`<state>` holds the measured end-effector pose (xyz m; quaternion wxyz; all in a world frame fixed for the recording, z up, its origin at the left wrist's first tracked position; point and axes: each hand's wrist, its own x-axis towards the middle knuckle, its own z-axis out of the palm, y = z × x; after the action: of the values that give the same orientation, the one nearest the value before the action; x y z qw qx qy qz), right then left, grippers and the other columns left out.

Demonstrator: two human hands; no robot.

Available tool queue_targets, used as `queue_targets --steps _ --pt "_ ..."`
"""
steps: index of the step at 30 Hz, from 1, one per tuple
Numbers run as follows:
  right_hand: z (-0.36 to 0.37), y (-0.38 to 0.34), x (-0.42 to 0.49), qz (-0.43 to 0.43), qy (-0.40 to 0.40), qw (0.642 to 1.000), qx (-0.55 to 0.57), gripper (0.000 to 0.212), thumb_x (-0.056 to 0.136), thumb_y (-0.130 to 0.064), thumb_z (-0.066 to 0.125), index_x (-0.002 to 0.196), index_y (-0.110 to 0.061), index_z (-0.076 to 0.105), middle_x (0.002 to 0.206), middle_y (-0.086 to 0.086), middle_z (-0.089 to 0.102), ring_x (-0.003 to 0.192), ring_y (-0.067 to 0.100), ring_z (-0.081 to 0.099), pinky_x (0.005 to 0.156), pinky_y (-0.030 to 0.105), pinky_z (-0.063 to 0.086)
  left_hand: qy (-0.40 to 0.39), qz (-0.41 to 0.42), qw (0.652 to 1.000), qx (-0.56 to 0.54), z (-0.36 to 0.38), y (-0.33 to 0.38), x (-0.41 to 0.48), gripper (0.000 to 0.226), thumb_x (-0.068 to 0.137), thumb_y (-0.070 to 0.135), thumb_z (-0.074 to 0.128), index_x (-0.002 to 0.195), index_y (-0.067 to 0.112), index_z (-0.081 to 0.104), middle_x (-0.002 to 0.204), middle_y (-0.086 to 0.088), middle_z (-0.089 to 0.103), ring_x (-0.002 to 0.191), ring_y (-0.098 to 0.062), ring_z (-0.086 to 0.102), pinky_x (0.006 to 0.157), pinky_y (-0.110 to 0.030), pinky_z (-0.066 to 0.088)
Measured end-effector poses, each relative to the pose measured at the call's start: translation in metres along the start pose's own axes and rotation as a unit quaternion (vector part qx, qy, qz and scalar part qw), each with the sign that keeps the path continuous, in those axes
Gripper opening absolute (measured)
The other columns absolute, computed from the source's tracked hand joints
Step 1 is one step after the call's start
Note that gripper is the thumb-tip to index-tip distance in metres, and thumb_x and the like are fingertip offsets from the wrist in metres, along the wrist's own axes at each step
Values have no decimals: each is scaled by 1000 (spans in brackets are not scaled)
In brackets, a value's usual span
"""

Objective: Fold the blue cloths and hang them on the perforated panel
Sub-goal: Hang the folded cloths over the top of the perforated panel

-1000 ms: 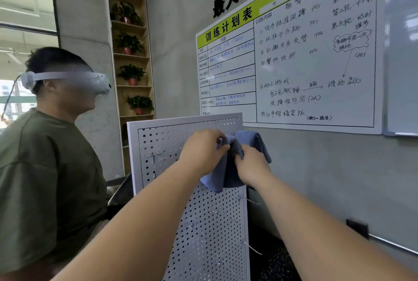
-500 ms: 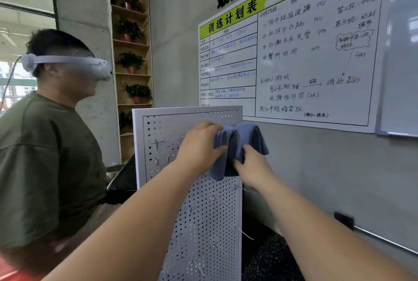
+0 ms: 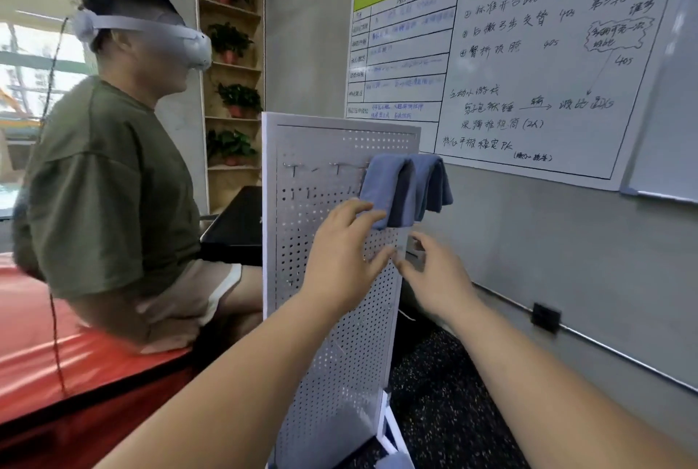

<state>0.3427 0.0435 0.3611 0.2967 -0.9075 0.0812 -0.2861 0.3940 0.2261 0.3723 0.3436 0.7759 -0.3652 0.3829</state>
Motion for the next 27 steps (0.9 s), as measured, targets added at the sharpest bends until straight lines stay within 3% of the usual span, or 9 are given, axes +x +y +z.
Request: queue_targets --steps 4,9,14,19,27 --pt "28 24 -47 6 -53 999 -2 74 84 -75 59 148 -38 51 139 -9 66 125 13 64 104 44 56 -32 -37 998 -29 5 -2 -68 52 94 41 78 140 23 65 143 3 57 138 -16 49 117 -36 42" --pt "66 51 -111 16 -111 993 -30 68 97 -62 66 156 -34 46 148 -3 57 132 17 58 107 44 53 -95 -121 987 -46 21 -10 -160 53 97 49 72 144 27 62 145 8 56 141 -13 46 118 -36 41" --pt "119 92 -163 55 -198 978 -44 64 98 -53 69 155 -33 47 142 0 58 127 21 60 102 40 52 -162 -205 964 -56 46 -34 -247 49 96 44 76 139 25 65 138 7 59 134 -16 51 114 -38 45" --pt "177 138 -203 107 -291 948 -70 64 99 -46 70 156 -25 47 146 7 56 129 28 59 103 41 50 -256 -312 914 -39 72 -62 -316 52 97 47 73 145 29 60 142 8 57 137 -16 48 114 -35 43" --pt "266 216 -246 168 -424 882 -121 73 99 -50 70 159 -21 42 154 8 49 135 32 55 107 42 49 -363 -461 809 -45 137 -109 -394 52 95 31 76 145 19 62 142 -5 62 130 -23 61 110 -34 48"
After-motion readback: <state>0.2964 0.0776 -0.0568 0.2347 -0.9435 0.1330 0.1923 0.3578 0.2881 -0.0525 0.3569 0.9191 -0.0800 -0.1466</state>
